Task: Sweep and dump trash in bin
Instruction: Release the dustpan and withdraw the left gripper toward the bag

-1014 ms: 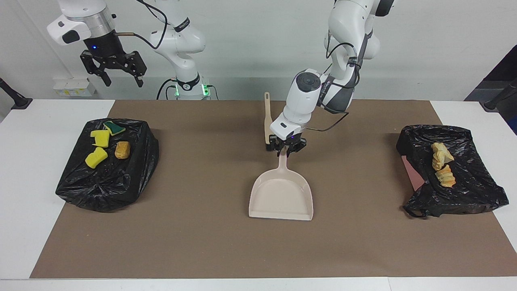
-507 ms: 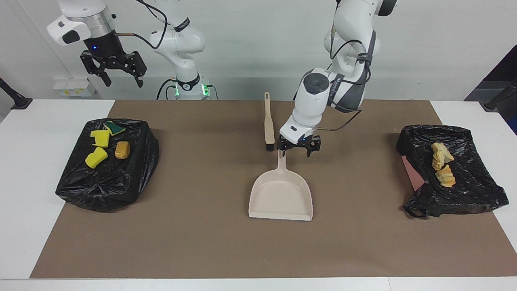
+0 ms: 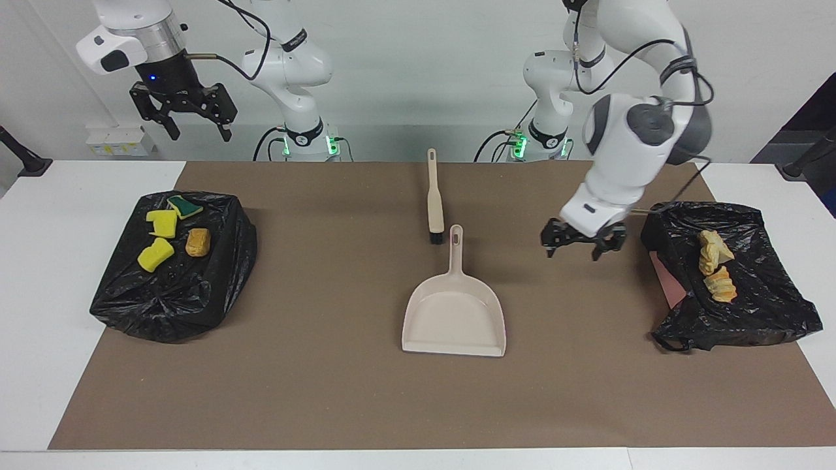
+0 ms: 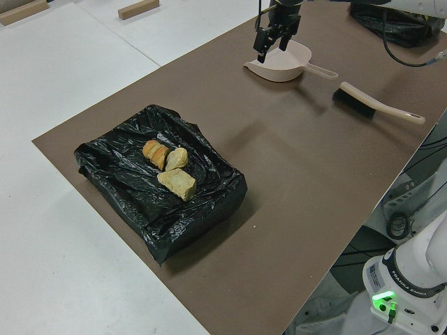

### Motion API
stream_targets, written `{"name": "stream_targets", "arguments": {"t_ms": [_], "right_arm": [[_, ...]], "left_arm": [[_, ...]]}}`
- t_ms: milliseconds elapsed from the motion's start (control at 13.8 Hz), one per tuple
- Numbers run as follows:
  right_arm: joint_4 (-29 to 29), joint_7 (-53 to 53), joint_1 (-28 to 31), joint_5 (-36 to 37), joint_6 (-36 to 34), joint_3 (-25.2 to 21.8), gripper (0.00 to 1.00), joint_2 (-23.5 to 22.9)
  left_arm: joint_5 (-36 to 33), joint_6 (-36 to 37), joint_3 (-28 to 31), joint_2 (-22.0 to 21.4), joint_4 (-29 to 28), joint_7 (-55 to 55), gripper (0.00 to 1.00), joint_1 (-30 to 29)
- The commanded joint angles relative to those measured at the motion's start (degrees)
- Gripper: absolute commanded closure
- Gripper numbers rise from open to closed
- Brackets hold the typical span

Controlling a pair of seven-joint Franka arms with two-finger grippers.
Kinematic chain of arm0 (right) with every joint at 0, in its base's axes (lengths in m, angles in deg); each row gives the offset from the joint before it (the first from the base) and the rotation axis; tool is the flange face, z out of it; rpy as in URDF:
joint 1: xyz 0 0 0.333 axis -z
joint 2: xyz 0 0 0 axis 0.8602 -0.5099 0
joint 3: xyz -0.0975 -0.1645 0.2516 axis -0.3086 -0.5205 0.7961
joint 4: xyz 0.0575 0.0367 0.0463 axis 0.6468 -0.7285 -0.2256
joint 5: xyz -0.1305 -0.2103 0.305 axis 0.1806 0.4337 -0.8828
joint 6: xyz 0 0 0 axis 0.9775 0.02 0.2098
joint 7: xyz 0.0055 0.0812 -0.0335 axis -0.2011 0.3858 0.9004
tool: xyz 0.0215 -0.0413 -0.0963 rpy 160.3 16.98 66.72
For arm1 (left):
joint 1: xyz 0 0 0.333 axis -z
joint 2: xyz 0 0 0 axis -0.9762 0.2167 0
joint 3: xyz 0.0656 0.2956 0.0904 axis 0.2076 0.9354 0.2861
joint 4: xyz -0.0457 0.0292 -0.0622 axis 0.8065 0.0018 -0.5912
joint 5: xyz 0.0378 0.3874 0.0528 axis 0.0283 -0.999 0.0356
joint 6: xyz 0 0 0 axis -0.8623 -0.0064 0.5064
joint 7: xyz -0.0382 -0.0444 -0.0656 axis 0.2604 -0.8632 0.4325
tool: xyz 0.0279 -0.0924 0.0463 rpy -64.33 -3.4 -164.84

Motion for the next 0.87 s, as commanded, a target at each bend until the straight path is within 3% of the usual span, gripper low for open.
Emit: {"name": "stream_targets", "arguments": {"t_ms": [0,290,580,797], "right_arm": [[-1.1,0.5,0.4,-1.3,1.1,0.1,0.0,0.7],[-1.2,0.5,0.3,-1.6,1.2,0.1,0.0,0.7],[-1.3,0.5,0.3,-1.5,1.2,0.1,0.0,0.8],[-1.3,0.5,0.3,-1.6,1.2,0.1,0.0,0.8]], "left_arm": [[-0.1,4.8,-0.3,-2.2,1.8,5.8,0.0,-1.9],[-0.1,16.6,0.6,-2.5,8.2,6.9,0.0,-3.4],[0.4,17.8,1.1,-8.7,3.9,6.2,0.0,-4.2],[0.3,18.0,1.2,-9.6,3.6,7.3,0.0,-4.2]]}}
